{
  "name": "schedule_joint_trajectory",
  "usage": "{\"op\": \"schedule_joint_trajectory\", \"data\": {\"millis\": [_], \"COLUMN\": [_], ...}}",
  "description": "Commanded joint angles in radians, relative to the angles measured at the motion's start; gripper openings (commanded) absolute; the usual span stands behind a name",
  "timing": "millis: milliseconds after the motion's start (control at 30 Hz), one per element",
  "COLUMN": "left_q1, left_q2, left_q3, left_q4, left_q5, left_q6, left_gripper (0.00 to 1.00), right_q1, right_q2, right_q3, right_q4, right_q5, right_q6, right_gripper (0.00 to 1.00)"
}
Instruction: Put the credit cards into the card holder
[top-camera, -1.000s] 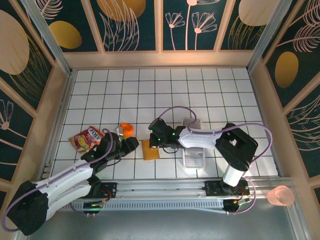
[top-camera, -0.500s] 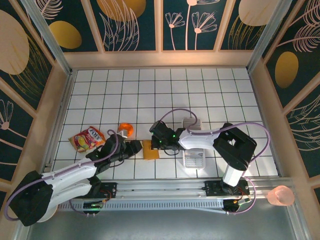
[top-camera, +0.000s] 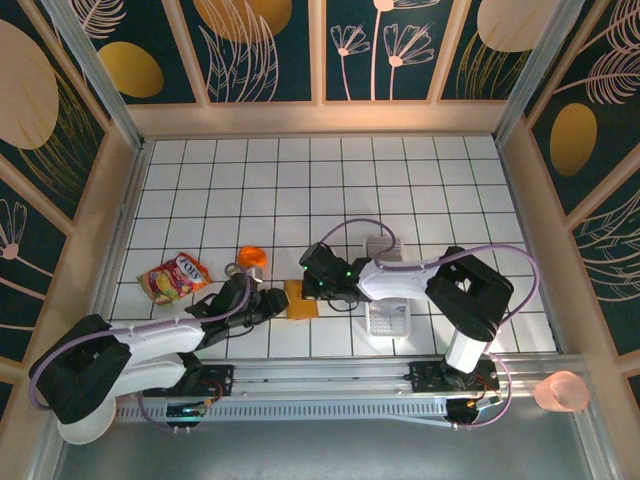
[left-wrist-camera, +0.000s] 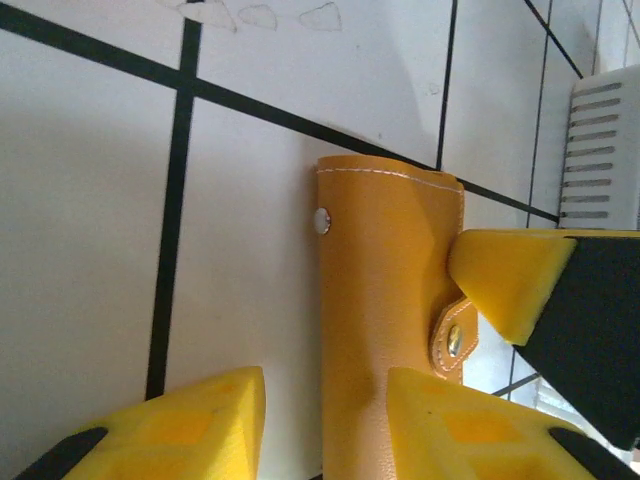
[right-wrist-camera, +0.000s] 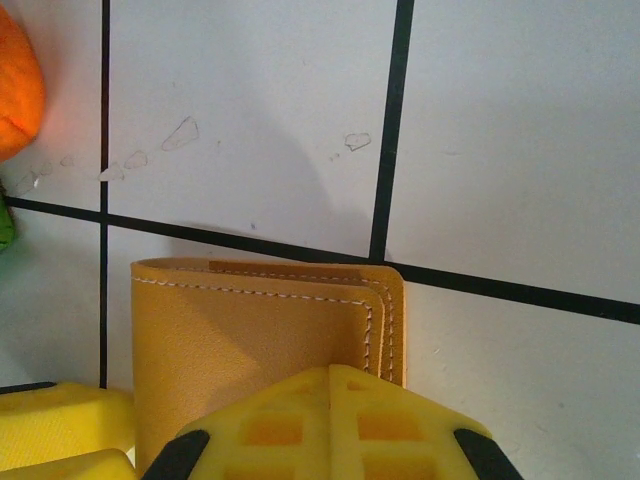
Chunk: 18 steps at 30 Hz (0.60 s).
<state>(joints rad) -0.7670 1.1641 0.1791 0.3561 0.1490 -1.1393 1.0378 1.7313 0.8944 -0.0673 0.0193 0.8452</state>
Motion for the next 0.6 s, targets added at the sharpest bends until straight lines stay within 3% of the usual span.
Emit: {"op": "schedule_joint_trajectory", "data": {"millis": [0, 567], "left_q1": [-0.012, -0.020], "left_q2": [0.035, 0.100], "left_q3": [-0.013, -0.011], "left_q4": [0.071, 0.234], "left_q5": [0.034, 0.093], "left_q6": [-0.009, -0.061], "left_gripper": [0.35, 0.33], "right_q1": [0.018, 0.028], "right_q2": [0.012, -0.004], "right_q3": [-0.038, -0.087], "right_q4": [-0.037, 0.022], "right_q5": [0.003, 0.001], "right_q6": [0.019, 0.062], "right_gripper": [0.00, 0.00]}}
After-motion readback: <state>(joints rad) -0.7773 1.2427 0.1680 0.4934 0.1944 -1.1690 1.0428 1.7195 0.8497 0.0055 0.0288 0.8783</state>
